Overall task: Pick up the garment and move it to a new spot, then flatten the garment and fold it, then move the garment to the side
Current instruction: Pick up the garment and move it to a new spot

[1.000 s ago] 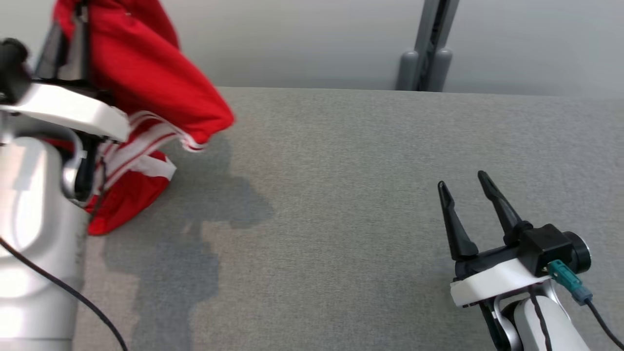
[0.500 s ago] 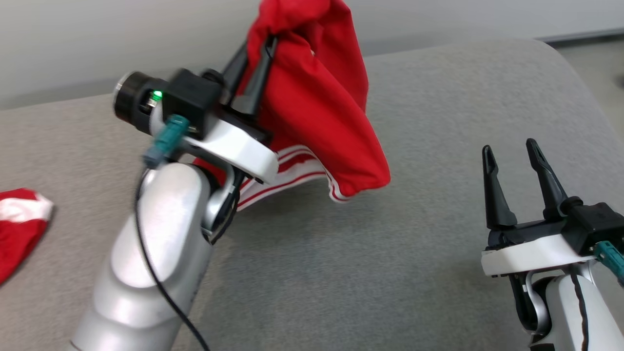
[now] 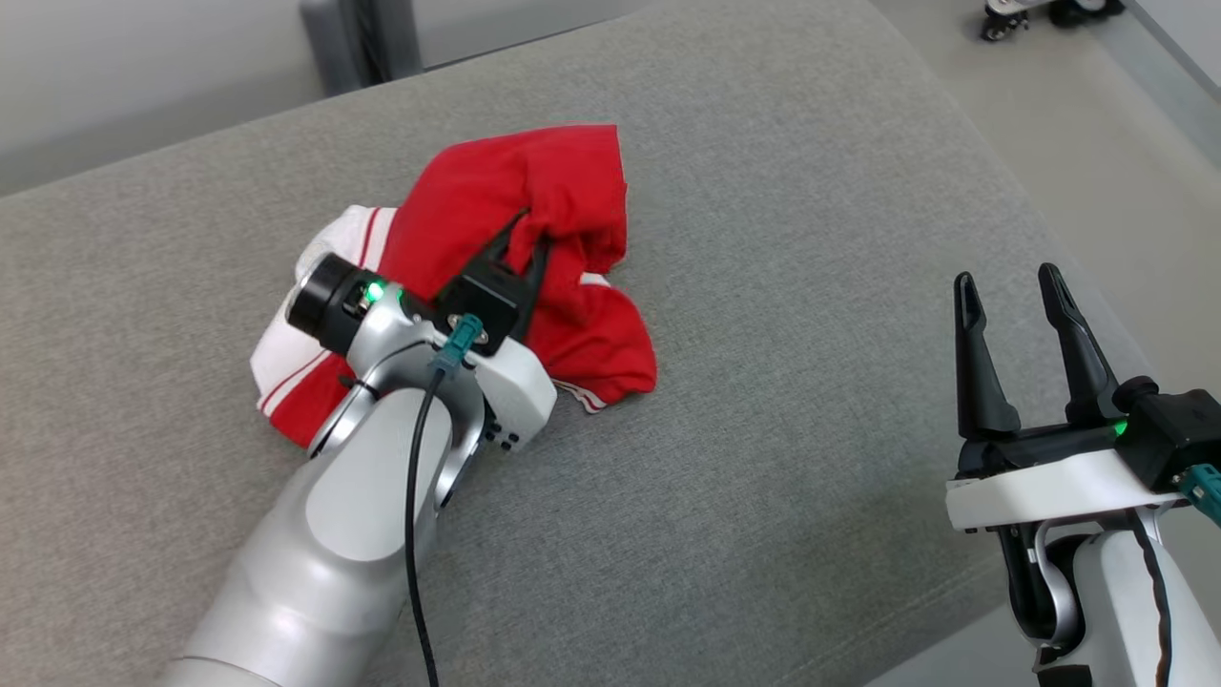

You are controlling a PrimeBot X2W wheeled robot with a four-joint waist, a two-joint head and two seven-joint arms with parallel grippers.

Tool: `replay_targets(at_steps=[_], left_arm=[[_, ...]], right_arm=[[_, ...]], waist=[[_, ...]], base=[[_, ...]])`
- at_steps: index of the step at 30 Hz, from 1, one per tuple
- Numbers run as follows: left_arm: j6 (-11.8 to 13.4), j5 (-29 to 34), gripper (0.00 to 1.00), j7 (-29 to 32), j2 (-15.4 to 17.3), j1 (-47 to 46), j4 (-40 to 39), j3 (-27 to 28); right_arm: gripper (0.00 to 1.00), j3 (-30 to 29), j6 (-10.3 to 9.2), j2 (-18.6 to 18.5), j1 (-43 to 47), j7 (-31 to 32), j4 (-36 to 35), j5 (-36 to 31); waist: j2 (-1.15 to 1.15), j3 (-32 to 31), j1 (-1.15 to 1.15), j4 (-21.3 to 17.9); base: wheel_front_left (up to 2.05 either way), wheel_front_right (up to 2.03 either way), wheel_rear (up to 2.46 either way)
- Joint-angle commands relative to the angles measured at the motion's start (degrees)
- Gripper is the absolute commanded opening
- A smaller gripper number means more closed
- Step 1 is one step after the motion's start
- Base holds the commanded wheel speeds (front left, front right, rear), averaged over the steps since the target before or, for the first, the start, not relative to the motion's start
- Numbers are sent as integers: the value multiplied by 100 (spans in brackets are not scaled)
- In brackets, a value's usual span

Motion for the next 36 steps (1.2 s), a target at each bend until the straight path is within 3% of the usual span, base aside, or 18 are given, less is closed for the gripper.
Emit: replay_targets(at_steps=[1,8,19,31,36], left_arm=[[-19,52,100,-32,34,-103,256,-89],[43,-243,100,-170,-11,-220,439,-56],[127,-458,100,-174,77,286,-1055,273],[609,-526,100,-175,581,2071,-2730,1375],[694,-427,100,-175,589,2970,-3199,1673]], right_arm=[[100,2,1,-26,-21,-10,22,31],[100,-141,1,-30,38,-11,20,-96],[100,-290,1,-31,105,-10,24,-407],[100,-128,1,-32,478,-10,-10,-894],[100,-151,0,-32,648,-10,-15,-945]], waist=[[0,80,0,-104],[0,-86,0,292],[0,-583,0,1287],[0,-1114,0,2123],[0,-1310,0,2309]], base=[[0,0,0],[0,0,0],[0,0,0],[0,0,0],[0,0,0]])
